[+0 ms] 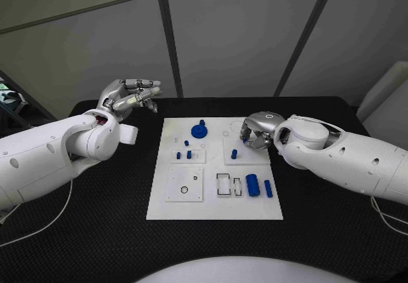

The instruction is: Assemble the parts on the task board

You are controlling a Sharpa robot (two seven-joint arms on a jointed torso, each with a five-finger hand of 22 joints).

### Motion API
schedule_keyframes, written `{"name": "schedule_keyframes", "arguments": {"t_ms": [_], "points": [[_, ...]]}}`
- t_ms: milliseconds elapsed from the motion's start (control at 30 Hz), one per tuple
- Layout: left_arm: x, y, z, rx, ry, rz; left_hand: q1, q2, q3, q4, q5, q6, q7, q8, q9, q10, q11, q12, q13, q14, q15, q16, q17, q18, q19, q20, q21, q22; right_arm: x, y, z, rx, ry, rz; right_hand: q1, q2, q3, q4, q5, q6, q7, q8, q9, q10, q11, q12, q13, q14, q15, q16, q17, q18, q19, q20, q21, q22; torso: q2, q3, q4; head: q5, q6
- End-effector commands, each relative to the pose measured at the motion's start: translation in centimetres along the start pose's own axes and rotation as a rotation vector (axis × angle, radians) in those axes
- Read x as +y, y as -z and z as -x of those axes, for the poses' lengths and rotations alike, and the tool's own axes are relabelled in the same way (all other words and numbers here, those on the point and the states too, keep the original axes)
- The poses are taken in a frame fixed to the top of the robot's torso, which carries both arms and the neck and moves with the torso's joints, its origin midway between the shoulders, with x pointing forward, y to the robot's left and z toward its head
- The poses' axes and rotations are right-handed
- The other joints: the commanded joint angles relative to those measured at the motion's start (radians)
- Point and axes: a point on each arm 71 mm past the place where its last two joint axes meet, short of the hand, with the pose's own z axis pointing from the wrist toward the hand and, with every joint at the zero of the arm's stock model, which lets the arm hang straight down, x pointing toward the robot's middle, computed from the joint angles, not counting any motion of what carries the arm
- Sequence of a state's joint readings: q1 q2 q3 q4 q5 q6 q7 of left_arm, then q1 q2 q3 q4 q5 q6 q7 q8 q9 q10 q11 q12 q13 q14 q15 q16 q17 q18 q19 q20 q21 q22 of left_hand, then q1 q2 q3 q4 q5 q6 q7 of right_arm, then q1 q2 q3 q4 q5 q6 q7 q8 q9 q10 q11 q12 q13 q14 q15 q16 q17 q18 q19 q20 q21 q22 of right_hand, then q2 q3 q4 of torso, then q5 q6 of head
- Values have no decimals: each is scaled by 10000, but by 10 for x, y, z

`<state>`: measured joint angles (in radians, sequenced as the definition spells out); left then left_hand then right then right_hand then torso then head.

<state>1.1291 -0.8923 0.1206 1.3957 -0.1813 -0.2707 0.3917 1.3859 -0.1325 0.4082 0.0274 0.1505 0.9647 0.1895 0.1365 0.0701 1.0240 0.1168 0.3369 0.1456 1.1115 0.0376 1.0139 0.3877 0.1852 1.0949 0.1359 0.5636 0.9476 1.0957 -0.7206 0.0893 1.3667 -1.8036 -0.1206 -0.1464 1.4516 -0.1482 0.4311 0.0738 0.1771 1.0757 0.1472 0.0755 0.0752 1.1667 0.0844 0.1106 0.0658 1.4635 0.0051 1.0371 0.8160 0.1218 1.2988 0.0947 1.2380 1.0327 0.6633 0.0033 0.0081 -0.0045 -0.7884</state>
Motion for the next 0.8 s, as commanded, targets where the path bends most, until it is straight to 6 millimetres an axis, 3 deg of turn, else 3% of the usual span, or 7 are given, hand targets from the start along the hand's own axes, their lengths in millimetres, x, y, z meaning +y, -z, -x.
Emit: {"name": "schedule_keyframes", "arguments": {"t_ms": [33, 167, 400, 800], "points": [[-2, -1, -1, 50, 128, -100, 38, 67, -69, 0, -26, -27, 43, 40, -17, -76, 28, 64, 7, -93, -1, -64, -11, -17, -92, -4, -72, -14, 1, -1, -4, 244, 118, 55, -6, 172, 120, -30, -71, 184, -20, 86, 32, 189, -29, 89, 25, 416, -51, 447, 507, -244, 199, -6, 317, 436, -2, 6, -2, 3, -15], [-1, -1, -1, 23, 119, -59, 43, 72, -77, -1, -26, -42, 53, 37, -20, -94, 36, 68, 5, -97, 4, -75, -20, -18, -91, -1, -87, -29, 1, -1, -6, 289, 186, 18, 32, 341, 230, -135, -128, 473, -110, 209, 95, 507, -136, 186, 83, 472, -131, 1035, 1182, -360, 490, -57, 803, 1128, -5, 4, -7, 25, -17], [0, -2, -1, 9, 115, -12, 71, 76, -123, -20, -28, -140, 134, 24, -28, -213, 97, 77, -7, -115, 43, -115, -56, -24, -80, 15, -146, -96, 2, -1, -5, 102, 422, -91, 157, 539, 370, -427, -169, 821, -201, 362, 206, 920, -270, 260, 192, 410, -245, 1348, 1483, -474, 758, -153, 1283, 1805, -5, 7, -7, 34, -41], [0, -2, 0, -22, 101, 46, 110, 84, -139, -45, -26, -173, 155, 33, -27, -260, 116, 97, -9, -129, 57, -135, -75, -25, -76, 24, -175, -128, 8, 4, 2, -651, 456, 1, 217, 528, 575, -751, -115, 872, -181, 351, 260, 1040, -273, 178, 259, 348, -255, 1486, 1564, -523, 832, -184, 1518, 2116, -8, 5, -10, 25, -58]]}}
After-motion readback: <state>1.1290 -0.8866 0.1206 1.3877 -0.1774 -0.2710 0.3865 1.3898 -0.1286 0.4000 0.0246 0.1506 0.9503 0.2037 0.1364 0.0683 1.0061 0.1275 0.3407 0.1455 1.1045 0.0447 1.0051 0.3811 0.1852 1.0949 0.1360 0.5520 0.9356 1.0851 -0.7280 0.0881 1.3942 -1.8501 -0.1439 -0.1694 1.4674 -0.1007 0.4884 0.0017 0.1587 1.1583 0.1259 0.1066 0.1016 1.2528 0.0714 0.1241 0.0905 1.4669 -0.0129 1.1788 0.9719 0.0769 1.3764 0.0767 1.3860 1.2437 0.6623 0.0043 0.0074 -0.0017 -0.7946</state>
